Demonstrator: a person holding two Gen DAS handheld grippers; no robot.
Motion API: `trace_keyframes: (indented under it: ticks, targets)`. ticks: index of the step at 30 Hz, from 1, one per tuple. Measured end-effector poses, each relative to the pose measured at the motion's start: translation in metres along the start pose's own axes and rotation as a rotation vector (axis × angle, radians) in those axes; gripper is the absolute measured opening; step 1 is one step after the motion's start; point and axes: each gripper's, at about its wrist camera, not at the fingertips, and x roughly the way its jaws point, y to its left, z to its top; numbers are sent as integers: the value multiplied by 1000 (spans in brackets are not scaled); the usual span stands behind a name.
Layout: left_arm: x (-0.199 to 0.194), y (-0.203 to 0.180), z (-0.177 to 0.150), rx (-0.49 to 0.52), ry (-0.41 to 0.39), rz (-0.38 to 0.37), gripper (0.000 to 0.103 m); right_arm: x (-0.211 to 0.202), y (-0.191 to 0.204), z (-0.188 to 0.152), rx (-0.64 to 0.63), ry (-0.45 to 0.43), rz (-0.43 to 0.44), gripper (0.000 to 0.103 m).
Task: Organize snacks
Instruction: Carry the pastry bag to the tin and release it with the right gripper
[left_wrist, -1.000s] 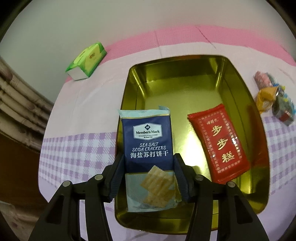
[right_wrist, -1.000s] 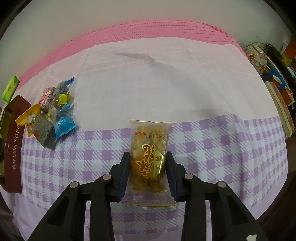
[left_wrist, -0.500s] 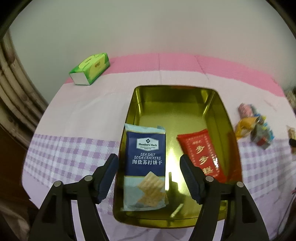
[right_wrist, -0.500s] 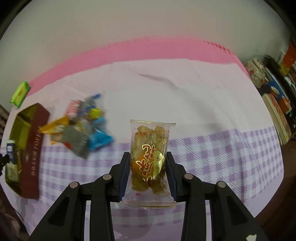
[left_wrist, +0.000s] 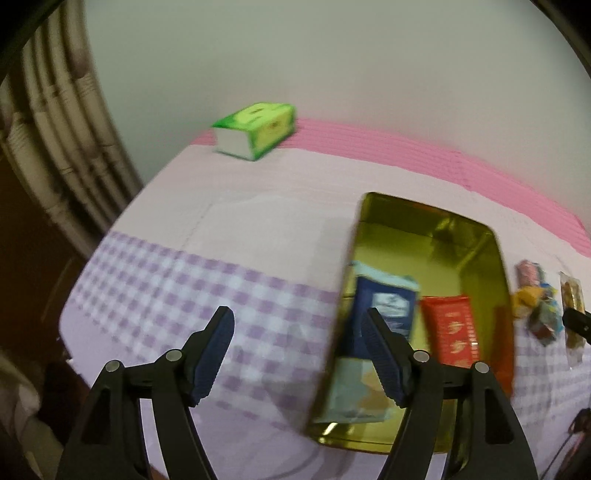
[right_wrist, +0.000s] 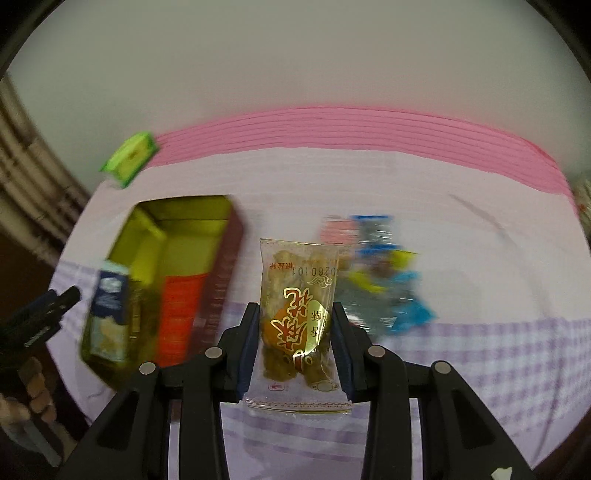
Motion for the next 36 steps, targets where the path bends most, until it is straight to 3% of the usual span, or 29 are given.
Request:
trace_keyframes:
  ticks: [7,10,16,27,36]
  targets:
    - [4,28,-4,-88,24,26,72,30,72,2,-96,57,90,35]
    - [6,34,-4,-99,19,50,72,43,97,0,-134,82,107,35]
    - [15,46,-1,-162,52,25,72,68,132,-5,-171,131,107,35]
    - [13,47,-1,-169,41,21,72,91,150,-17,-195,191,105,36]
    - [12,45,-2,-165,43,24,72,67,134,-9,-172,128,145,40]
